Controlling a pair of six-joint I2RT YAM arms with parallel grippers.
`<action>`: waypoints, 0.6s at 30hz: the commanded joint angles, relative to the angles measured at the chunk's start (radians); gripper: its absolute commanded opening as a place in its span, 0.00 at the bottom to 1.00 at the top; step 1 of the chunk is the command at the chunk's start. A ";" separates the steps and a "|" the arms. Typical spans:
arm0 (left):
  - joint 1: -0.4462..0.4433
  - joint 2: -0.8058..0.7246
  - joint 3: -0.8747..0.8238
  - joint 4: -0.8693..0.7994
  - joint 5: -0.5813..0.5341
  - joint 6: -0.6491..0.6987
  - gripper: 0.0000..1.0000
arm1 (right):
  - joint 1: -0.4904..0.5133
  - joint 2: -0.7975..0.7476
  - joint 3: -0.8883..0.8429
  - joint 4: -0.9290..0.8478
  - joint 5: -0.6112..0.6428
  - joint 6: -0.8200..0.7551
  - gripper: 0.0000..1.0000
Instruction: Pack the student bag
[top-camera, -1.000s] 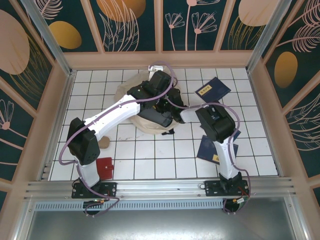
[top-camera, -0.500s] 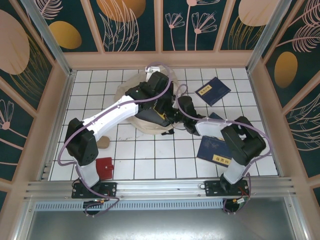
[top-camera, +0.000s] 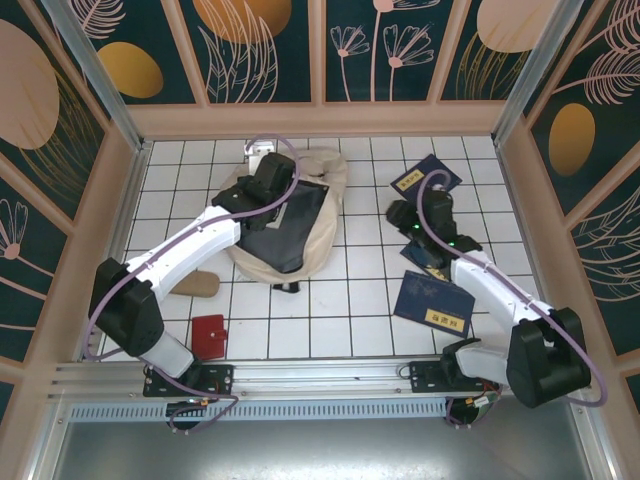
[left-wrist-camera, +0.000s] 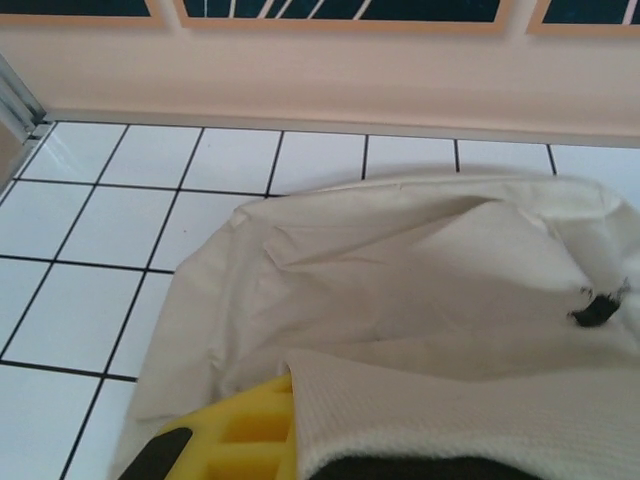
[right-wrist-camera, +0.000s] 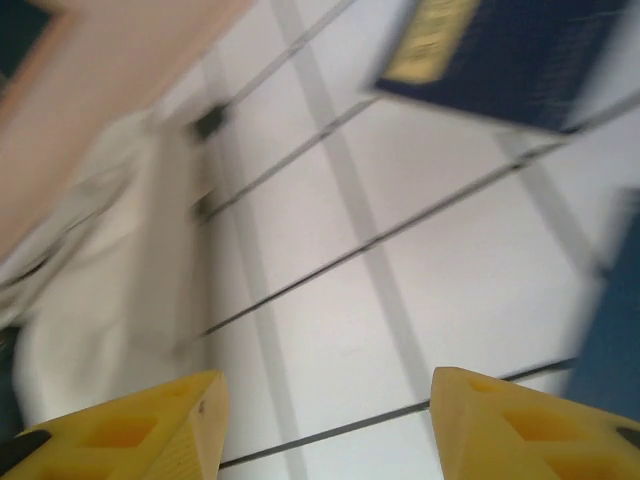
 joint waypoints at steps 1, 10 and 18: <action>-0.001 -0.021 -0.028 0.067 0.138 -0.005 0.11 | -0.077 -0.009 -0.032 -0.161 0.057 -0.059 0.57; 0.000 -0.166 -0.189 0.160 0.350 -0.017 0.79 | -0.277 0.110 -0.042 -0.156 0.045 -0.122 0.71; 0.000 -0.300 -0.263 0.233 0.283 -0.009 0.92 | -0.489 0.154 -0.075 -0.166 0.111 -0.117 0.75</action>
